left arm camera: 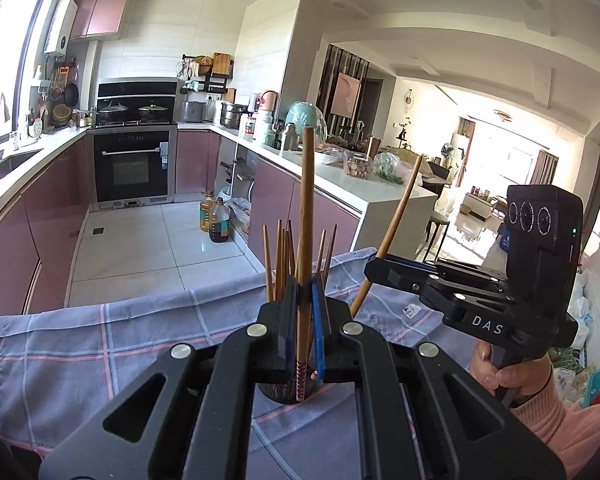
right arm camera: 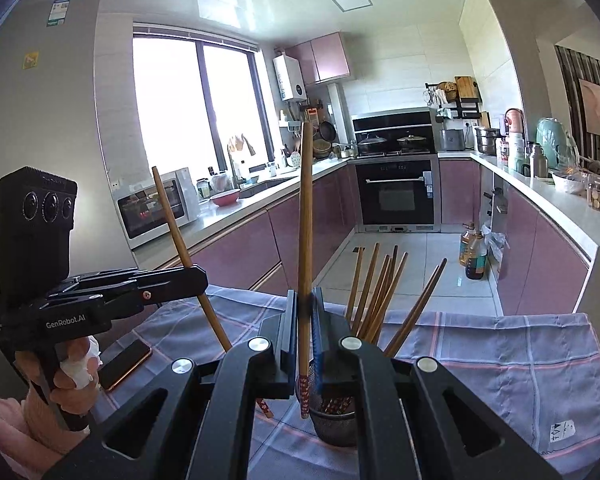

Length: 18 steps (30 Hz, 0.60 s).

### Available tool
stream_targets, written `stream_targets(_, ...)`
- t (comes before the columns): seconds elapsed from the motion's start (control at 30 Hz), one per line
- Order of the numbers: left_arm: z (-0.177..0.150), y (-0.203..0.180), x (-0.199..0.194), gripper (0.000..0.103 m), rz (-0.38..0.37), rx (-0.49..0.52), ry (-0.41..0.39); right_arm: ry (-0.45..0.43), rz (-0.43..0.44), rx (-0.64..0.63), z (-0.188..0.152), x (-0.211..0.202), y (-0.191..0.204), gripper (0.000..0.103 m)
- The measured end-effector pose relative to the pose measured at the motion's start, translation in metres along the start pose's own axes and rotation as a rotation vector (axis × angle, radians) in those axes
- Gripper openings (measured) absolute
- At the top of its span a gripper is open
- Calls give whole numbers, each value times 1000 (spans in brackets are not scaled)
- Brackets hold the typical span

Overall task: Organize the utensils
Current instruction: 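Lower both chopsticks into the mesh cup, pushing them down among the others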

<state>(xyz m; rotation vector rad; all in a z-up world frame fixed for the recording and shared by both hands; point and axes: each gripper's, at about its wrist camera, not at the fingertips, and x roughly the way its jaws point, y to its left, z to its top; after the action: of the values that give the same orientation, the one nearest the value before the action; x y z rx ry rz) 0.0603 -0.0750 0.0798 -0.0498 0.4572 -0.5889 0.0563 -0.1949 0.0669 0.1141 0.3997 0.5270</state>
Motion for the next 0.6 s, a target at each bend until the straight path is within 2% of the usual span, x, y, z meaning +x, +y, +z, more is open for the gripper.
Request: stream_targets(0.6,13,-4,5,7,13,3,-9,-2,-2,9,7,7,-4,6)
